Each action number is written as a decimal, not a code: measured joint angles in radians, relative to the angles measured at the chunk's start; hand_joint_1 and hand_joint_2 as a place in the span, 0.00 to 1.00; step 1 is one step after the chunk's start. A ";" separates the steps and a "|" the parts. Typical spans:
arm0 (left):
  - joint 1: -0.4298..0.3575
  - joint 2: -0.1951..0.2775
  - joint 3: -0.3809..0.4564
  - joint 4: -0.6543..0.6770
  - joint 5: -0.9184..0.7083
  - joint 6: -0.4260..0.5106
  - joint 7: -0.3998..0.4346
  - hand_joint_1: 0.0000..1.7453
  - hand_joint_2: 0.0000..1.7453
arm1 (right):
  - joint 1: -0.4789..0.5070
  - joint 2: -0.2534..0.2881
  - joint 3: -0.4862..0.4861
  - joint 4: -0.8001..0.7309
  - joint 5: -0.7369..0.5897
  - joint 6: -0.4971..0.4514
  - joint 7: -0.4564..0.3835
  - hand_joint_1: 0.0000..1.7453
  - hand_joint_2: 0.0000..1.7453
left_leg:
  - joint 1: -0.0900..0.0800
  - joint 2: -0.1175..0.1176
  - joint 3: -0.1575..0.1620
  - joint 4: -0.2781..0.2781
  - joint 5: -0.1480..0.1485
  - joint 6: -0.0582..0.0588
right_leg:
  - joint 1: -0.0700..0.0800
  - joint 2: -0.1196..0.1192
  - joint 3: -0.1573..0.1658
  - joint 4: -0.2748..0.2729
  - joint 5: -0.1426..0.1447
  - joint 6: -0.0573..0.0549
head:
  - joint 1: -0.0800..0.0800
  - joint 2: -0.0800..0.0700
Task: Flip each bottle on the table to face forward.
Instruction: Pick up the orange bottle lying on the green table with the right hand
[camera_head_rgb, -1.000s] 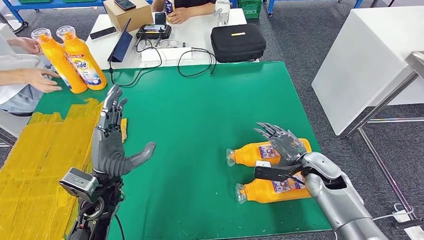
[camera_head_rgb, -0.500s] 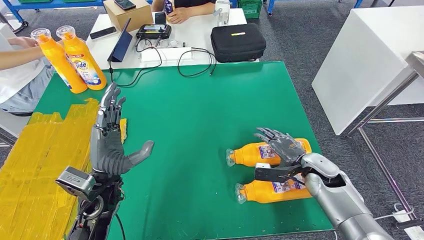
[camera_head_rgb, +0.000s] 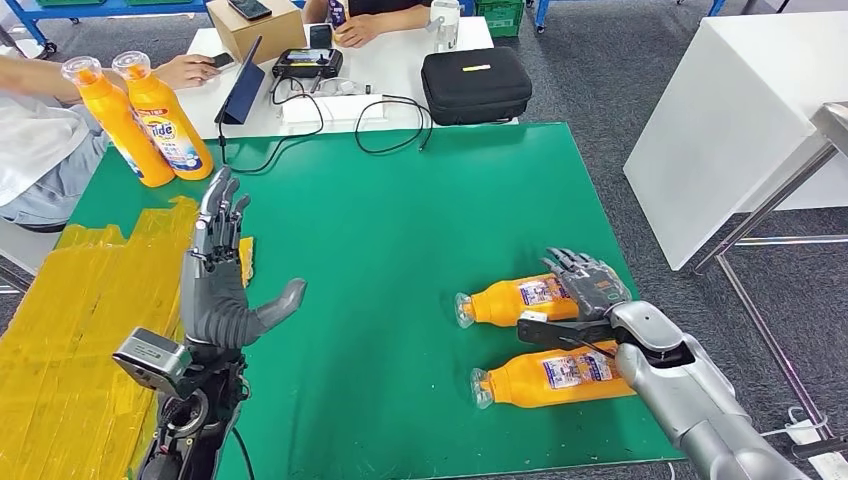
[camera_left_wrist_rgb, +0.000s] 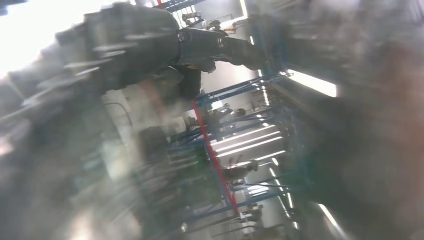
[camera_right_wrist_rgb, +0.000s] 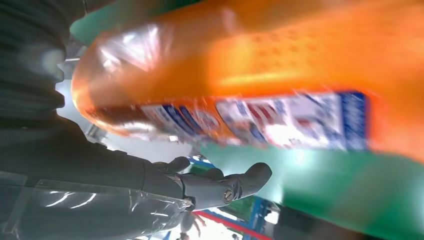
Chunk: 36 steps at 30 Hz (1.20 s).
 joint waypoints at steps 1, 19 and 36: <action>0.000 -0.002 0.002 0.004 0.000 0.000 0.000 0.00 1.00 | -0.002 0.000 0.001 0.009 0.006 0.000 0.008 0.00 1.00 | 0.000 0.000 0.000 0.000 0.000 0.000 | 0.000 0.000 0.000 0.000 0.000 0.000 | 0.000 0.000; 0.000 -0.024 0.028 0.038 0.000 -0.014 0.000 0.00 1.00 | -0.067 0.044 0.005 0.126 0.068 -0.007 0.049 1.00 1.00 | 0.000 0.000 0.000 0.000 0.000 0.000 | 0.000 0.000 0.000 0.000 0.000 0.000 | 0.000 0.000; 0.000 -0.024 0.035 0.038 0.061 -0.140 0.023 0.00 1.00 | -0.001 0.111 -0.099 0.012 -0.031 -0.209 -0.071 1.00 1.00 | 0.000 0.000 0.000 0.000 0.000 0.000 | 0.000 0.000 -0.001 0.000 0.000 0.000 | 0.000 0.000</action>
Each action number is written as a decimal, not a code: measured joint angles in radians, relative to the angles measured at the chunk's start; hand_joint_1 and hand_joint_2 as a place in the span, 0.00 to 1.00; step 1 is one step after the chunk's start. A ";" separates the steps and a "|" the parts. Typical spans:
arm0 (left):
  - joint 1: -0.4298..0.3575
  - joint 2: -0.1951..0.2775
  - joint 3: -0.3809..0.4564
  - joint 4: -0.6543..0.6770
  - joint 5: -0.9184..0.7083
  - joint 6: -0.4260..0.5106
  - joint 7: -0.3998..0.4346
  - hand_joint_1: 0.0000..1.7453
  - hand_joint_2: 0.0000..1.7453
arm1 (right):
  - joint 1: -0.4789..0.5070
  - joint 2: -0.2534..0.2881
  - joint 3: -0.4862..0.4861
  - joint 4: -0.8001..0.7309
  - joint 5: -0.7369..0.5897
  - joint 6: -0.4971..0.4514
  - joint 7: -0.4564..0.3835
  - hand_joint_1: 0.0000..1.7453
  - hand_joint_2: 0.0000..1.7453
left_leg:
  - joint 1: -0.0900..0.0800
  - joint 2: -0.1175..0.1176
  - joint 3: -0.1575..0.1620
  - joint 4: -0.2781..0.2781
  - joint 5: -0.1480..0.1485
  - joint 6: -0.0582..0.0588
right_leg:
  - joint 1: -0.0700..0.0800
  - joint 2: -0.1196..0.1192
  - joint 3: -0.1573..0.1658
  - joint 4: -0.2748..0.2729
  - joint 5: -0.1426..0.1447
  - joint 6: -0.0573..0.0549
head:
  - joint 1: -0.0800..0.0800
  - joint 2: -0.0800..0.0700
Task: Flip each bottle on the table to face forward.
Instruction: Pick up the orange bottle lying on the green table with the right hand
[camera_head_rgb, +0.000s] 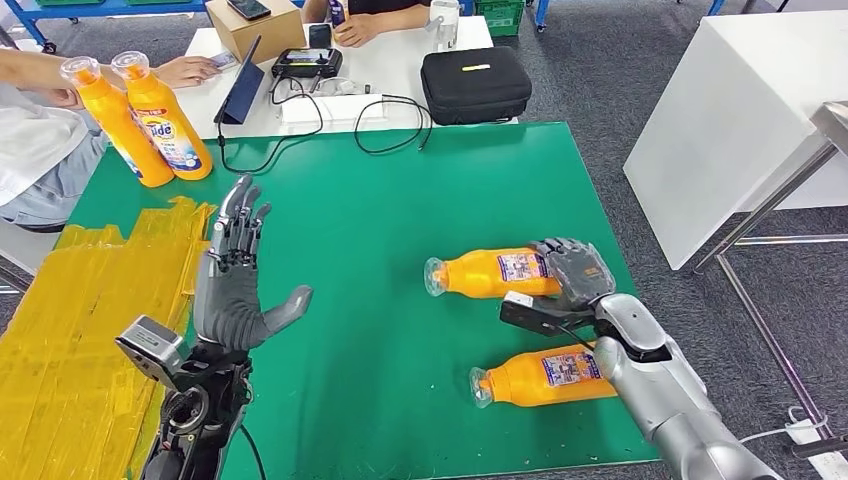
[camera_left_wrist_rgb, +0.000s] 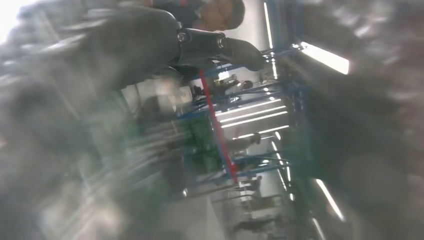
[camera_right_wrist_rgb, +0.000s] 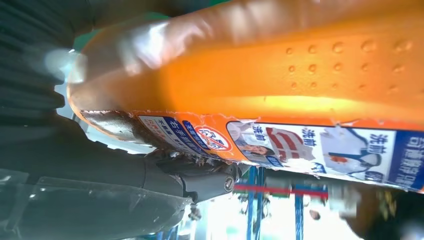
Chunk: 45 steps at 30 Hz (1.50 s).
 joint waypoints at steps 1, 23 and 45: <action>0.000 0.000 0.000 0.000 0.001 -0.003 0.002 0.00 1.00 | 0.005 0.005 -0.009 -0.013 -0.001 -0.003 0.000 1.00 1.00 | 0.000 0.000 0.000 0.000 0.000 0.000 | 0.000 0.000 0.000 0.000 0.000 0.000 | 0.000 0.000; -0.100 0.021 -0.116 0.189 0.146 -0.236 0.288 0.00 1.00 | 0.231 0.376 -0.291 -0.527 -0.482 0.032 -0.130 1.00 1.00 | 0.000 0.001 -0.001 0.000 0.000 0.000 | 0.000 0.000 -0.001 0.000 0.000 0.000 | 0.000 0.000; -0.120 0.021 -0.137 0.252 0.195 -0.235 0.295 0.00 1.00 | 0.243 0.477 -0.061 -0.432 -0.426 0.104 -0.123 1.00 1.00 | 0.000 0.000 -0.001 -0.001 0.000 0.000 | 0.000 0.000 -0.002 0.000 0.000 0.000 | 0.000 0.000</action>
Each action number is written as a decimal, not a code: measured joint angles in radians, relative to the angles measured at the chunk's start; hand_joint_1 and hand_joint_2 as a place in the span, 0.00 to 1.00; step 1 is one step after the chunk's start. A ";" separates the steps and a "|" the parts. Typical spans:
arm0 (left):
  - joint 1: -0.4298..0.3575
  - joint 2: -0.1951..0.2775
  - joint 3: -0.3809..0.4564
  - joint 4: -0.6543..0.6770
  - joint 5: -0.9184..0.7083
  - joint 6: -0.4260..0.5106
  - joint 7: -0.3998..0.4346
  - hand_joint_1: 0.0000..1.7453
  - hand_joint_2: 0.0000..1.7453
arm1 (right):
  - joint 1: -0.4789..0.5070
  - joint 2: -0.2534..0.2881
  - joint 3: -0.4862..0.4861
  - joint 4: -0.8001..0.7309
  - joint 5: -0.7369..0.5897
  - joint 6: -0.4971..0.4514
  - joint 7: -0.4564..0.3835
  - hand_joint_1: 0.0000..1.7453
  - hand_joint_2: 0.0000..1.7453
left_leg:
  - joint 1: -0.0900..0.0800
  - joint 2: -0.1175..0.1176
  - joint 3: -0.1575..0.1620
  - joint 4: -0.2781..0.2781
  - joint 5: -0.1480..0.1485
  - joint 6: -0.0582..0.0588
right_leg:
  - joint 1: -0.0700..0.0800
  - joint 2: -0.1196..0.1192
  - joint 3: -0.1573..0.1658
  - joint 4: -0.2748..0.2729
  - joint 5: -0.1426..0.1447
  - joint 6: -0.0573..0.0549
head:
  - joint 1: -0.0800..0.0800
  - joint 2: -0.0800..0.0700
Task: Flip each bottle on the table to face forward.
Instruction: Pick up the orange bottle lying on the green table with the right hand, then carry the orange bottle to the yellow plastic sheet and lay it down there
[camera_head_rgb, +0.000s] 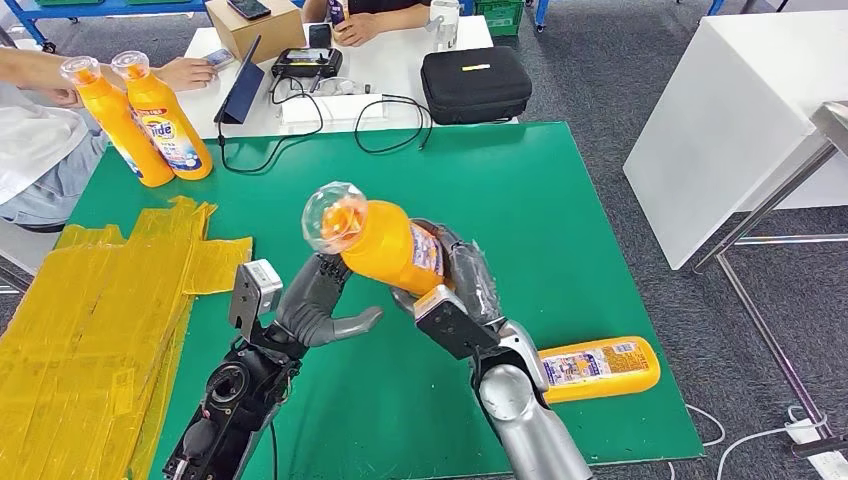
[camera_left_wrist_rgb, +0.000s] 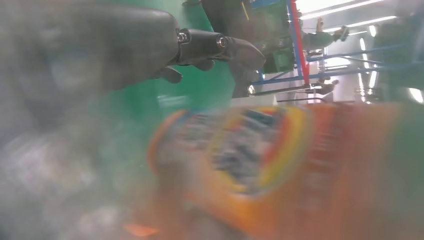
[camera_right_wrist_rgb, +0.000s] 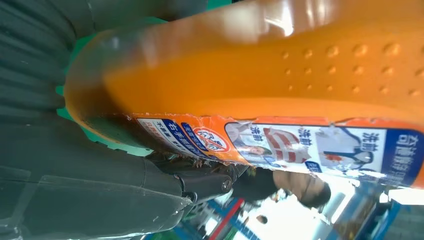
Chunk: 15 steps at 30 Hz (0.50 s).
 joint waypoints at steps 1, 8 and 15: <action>0.000 0.000 0.000 0.000 0.004 0.000 0.000 0.00 1.00 | 0.000 0.000 0.013 0.009 0.005 0.002 0.002 1.00 1.00 | 0.000 0.000 0.000 0.000 0.000 0.000 | 0.000 0.000 0.000 0.000 0.000 0.000 | 0.000 0.000; 0.000 0.000 0.000 0.000 0.014 0.002 0.002 0.00 1.00 | -0.005 0.001 0.081 0.061 0.023 0.018 0.015 1.00 1.00 | 0.000 0.000 0.000 0.000 0.000 0.000 | 0.000 0.000 0.000 0.000 0.000 0.000 | 0.000 0.000; 0.001 0.001 0.002 0.007 0.024 0.002 0.002 0.00 1.00 | -0.018 0.005 0.122 0.115 0.041 0.031 0.022 1.00 1.00 | 0.000 0.000 0.000 0.000 0.000 0.000 | 0.000 0.000 0.000 0.000 0.000 0.000 | 0.000 0.000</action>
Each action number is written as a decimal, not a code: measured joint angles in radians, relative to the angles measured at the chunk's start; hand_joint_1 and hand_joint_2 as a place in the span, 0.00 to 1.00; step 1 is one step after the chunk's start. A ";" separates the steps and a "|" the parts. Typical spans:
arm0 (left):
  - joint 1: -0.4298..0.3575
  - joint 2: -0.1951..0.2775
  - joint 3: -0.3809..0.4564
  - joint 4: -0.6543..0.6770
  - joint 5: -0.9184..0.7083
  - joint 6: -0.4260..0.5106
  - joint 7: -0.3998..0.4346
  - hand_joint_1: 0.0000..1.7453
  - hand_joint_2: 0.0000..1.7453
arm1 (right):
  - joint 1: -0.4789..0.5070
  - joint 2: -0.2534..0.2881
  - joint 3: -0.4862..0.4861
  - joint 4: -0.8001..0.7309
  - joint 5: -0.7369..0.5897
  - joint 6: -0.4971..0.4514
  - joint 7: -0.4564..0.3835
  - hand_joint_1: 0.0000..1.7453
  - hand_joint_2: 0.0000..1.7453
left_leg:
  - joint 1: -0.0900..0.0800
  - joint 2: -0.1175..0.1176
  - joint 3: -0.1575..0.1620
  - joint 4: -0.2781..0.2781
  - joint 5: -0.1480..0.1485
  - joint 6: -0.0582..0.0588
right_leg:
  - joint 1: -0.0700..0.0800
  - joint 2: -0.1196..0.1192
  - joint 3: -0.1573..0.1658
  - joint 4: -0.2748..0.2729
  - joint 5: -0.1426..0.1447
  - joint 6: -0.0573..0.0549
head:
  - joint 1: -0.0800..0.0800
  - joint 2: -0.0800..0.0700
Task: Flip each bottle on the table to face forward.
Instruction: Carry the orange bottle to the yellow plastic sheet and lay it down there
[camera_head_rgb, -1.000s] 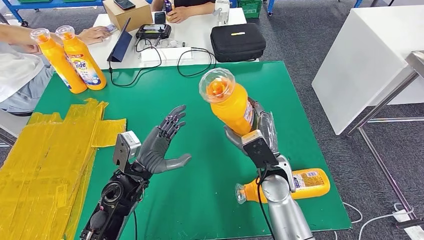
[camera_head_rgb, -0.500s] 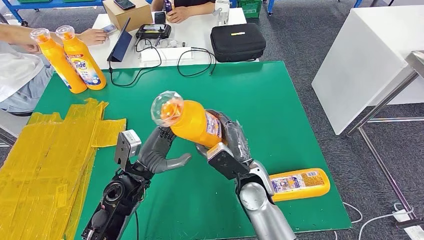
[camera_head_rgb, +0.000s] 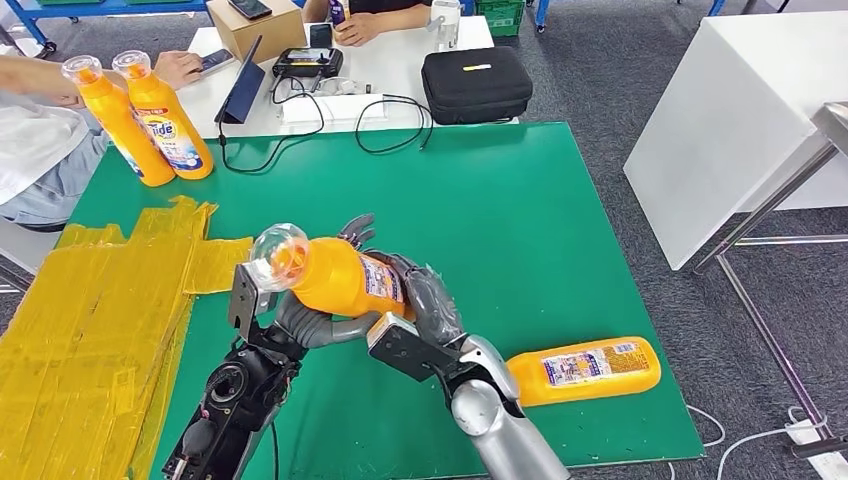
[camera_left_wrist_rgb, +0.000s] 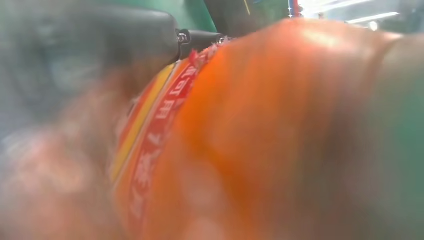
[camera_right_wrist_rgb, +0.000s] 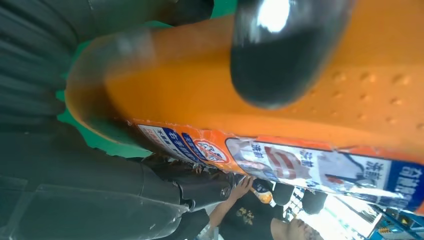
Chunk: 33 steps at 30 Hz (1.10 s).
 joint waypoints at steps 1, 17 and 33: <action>0.000 0.000 0.000 0.001 0.001 0.000 0.000 0.00 1.00 | -0.003 0.000 0.004 0.006 0.001 0.000 0.000 1.00 1.00 | 0.000 0.000 0.000 0.000 0.000 0.000 | 0.000 0.000 0.000 0.000 0.000 0.000 | 0.000 0.000; 0.004 -0.009 0.047 0.023 0.072 0.021 -0.003 1.00 1.00 | -0.045 0.002 0.018 0.063 0.011 -0.001 0.008 1.00 1.00 | 0.000 0.000 0.000 0.000 0.000 0.000 | 0.000 0.000 0.000 0.000 0.000 0.000 | 0.000 0.000; 0.008 -0.019 0.068 0.023 0.078 0.030 -0.003 1.00 1.00 | -0.057 0.005 0.023 0.083 0.007 -0.021 0.004 0.63 1.00 | 0.000 0.000 0.000 0.000 0.000 0.000 | 0.000 0.000 -0.001 0.000 0.000 0.000 | 0.000 0.000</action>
